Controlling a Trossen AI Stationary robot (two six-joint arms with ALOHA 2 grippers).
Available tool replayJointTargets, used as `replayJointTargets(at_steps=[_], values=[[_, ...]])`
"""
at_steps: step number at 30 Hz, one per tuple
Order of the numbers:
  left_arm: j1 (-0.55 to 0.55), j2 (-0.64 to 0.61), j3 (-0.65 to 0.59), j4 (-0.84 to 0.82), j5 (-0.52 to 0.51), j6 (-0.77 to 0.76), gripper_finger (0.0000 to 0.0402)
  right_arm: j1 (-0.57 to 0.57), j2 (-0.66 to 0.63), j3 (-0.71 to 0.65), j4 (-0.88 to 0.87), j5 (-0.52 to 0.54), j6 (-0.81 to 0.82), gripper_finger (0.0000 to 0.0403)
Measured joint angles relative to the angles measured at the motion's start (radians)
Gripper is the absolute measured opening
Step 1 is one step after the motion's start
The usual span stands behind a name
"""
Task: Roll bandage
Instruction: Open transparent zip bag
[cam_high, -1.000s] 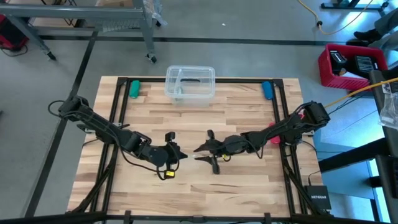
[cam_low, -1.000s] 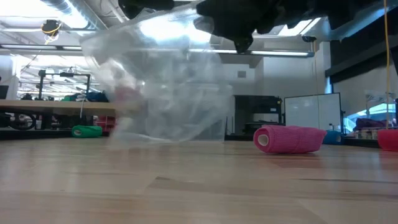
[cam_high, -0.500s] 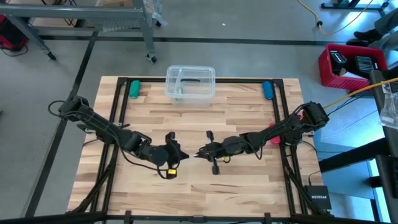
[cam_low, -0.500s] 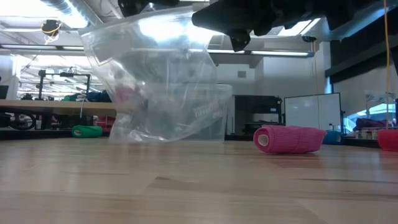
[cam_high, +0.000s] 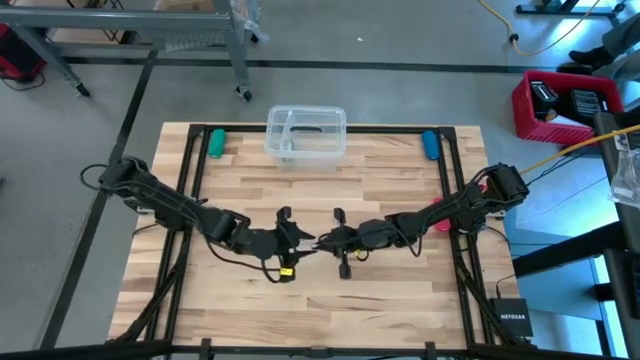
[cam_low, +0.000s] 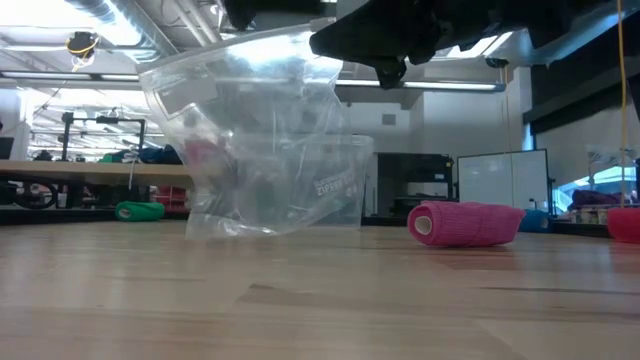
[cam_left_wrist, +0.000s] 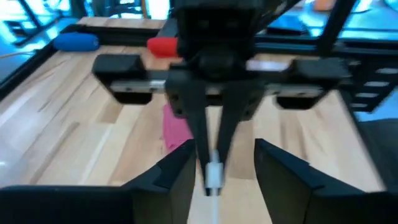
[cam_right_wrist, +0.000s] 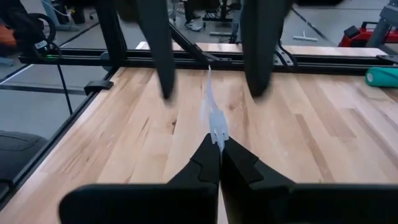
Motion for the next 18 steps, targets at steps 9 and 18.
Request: replayJointTargets(at_steps=[9,18], values=[[0.016,0.072,0.0,0.0,-0.032,-0.028,0.0158,0.0,0.0,0.0,-0.001,0.002,0.005,0.0003],[0.013,0.07,0.0,-0.002,-0.033,-0.033,0.0112,0.0,-0.001,0.0,-0.001,0.002,0.005,0.0002]])
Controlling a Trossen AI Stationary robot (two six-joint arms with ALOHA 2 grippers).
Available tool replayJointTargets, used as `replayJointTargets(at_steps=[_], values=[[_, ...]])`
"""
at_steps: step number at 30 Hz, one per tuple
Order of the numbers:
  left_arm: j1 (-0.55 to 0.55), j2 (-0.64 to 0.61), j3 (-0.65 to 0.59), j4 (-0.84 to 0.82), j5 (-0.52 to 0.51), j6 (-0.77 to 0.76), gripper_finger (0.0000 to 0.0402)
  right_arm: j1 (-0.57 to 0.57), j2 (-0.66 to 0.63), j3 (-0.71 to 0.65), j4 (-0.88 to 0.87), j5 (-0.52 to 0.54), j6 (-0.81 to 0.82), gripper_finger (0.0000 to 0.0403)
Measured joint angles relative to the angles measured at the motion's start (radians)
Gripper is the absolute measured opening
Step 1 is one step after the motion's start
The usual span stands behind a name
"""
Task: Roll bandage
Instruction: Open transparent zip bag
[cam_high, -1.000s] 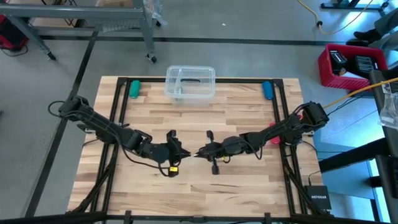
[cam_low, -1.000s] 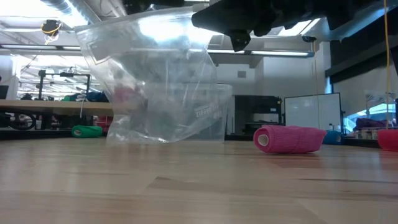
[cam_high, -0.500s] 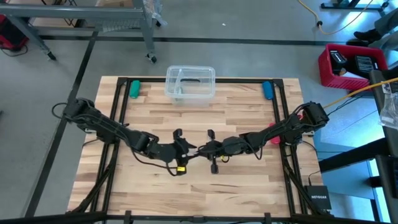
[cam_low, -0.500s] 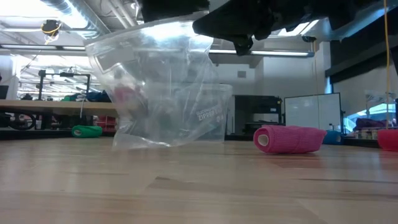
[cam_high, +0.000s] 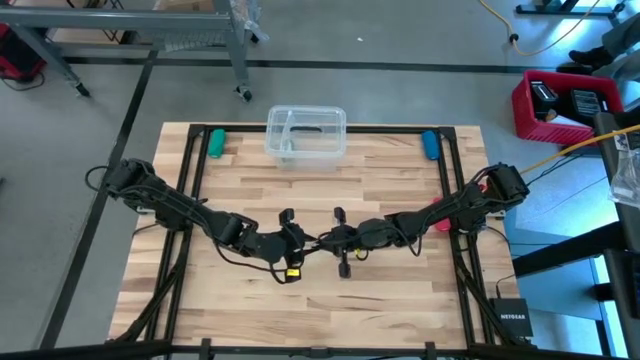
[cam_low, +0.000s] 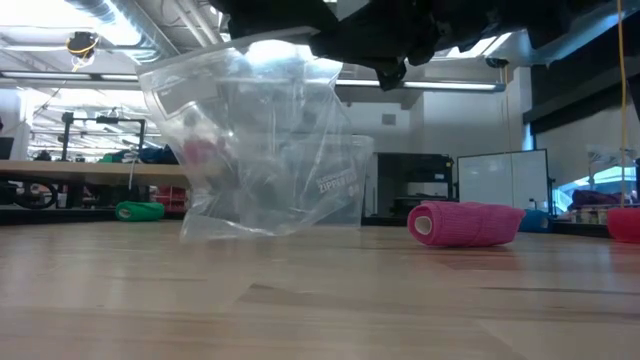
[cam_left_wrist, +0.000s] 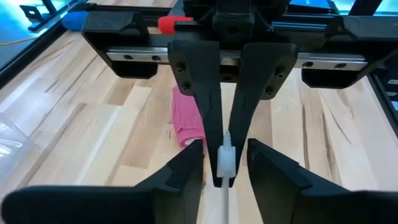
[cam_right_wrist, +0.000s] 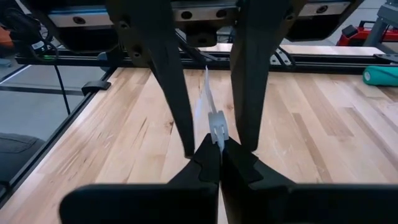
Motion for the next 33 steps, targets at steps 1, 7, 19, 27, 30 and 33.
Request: replayJointTargets(at_steps=[1,7,19,27,30,33], values=[[0.0,-0.001,0.0,0.0,0.0,0.0,0.0107,0.0,0.0,0.0,0.0,0.0,0.0,0.0002],[-0.006,-0.006,0.0,-0.005,0.0,0.008,0.0083,0.0,0.0,0.0,0.002,0.0,0.0,0.0003],[-0.012,-0.047,0.0,-0.024,0.005,0.0,0.0081,0.0,-0.001,0.0,0.007,-0.001,0.0,0.0004],[-0.01,-0.041,0.0,-0.057,0.008,-0.026,0.0075,0.0,-0.001,0.0,0.009,-0.002,0.0,0.0004],[-0.01,-0.04,0.0,-0.052,0.008,-0.026,0.0074,0.0,-0.001,0.0,0.009,-0.003,0.0,0.0004],[-0.004,-0.04,0.0,-0.053,0.009,-0.028,0.0074,0.0,-0.001,0.0,0.018,-0.003,0.0,0.0004]])
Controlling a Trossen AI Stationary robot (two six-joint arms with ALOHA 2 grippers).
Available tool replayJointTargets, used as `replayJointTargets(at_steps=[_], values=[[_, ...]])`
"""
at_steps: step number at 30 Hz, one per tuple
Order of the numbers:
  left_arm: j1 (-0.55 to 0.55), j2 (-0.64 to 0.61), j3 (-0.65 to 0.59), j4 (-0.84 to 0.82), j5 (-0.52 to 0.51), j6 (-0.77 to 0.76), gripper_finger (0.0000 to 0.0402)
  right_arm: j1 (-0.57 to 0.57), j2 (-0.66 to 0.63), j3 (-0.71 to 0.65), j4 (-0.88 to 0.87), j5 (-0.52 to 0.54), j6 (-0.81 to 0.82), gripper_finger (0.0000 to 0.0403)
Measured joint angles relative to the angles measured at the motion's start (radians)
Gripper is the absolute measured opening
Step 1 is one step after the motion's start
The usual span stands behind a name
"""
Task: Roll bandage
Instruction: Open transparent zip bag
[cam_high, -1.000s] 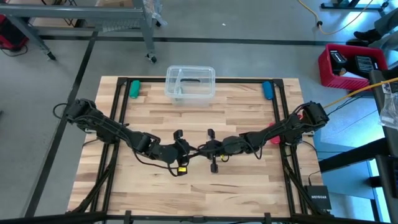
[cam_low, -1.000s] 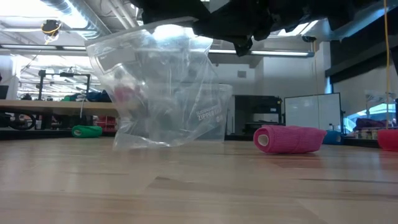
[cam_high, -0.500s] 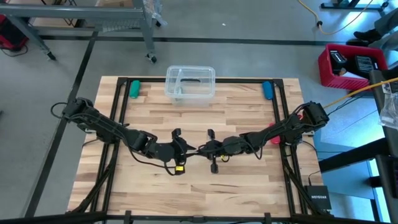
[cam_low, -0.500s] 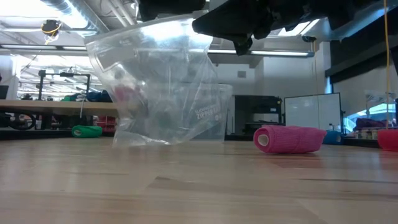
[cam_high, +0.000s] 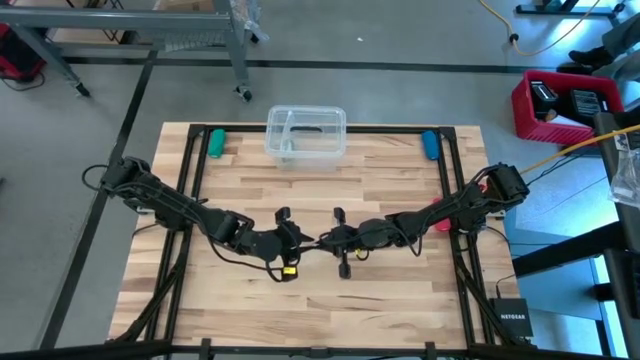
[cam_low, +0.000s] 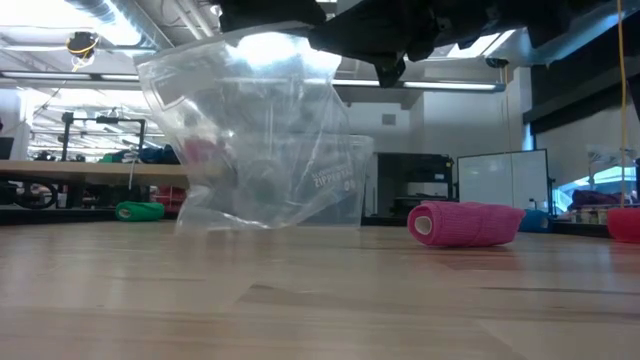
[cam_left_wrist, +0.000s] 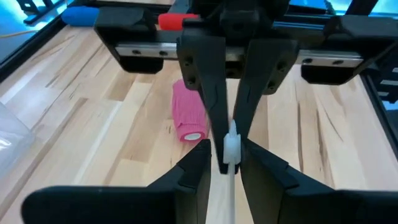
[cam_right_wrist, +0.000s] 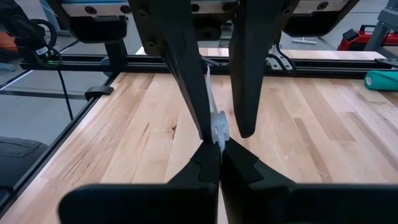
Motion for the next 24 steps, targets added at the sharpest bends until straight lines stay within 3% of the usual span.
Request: replayJointTargets(at_steps=[10,18,24], values=[[0.001,0.0,0.0,0.004,0.0,-0.015,0.0071,0.0,0.0,0.0,0.009,0.0,0.0,0.0004],[-0.001,0.0,0.0,0.001,0.0,-0.016,0.0015,0.0,0.001,0.0,0.008,0.008,0.0,0.0004],[-0.021,0.0,0.0,-0.003,-0.005,-0.021,0.0019,0.001,0.001,0.0,0.009,0.007,-0.003,0.0004]])
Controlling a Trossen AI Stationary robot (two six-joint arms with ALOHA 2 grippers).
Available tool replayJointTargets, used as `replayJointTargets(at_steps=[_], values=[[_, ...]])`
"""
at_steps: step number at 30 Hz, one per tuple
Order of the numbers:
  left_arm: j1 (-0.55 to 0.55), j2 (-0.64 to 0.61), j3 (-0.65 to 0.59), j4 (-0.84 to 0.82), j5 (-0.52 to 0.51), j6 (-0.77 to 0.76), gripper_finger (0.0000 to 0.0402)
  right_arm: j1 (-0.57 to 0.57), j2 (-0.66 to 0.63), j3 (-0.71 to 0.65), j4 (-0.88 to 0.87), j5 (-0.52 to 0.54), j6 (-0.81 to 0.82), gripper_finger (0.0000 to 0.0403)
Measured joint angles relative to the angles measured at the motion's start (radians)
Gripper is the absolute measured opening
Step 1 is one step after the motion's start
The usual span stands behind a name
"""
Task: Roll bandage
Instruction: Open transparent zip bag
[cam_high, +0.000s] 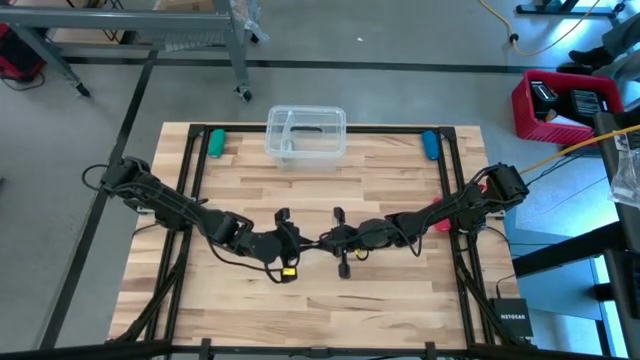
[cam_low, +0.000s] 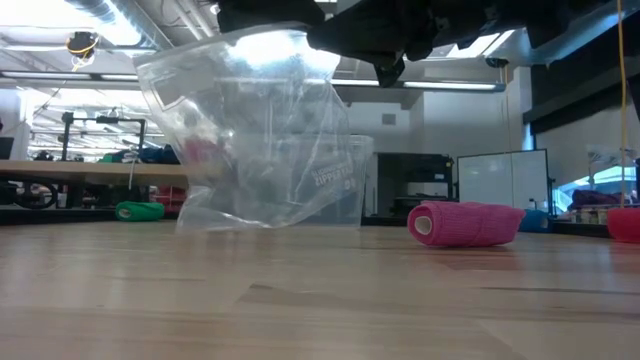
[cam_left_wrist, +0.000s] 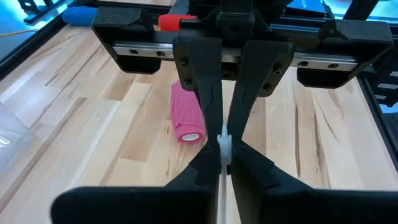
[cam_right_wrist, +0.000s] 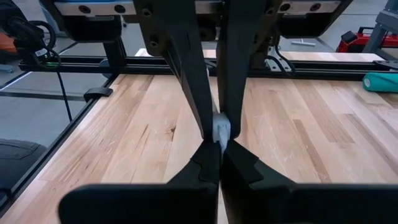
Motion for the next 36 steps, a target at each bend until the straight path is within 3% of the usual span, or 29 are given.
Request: replayJointTargets(at_steps=[18,36], values=[[-0.056,0.0,0.001,-0.19,0.0,-0.149,0.0032,0.0,-0.026,-0.001,-0.003,-0.034,-0.024,0.0002],[-0.122,0.0,0.0,-0.525,-0.006,-0.405,0.0033,0.0,-0.079,0.0,-0.056,-0.034,-0.05,0.0001]])
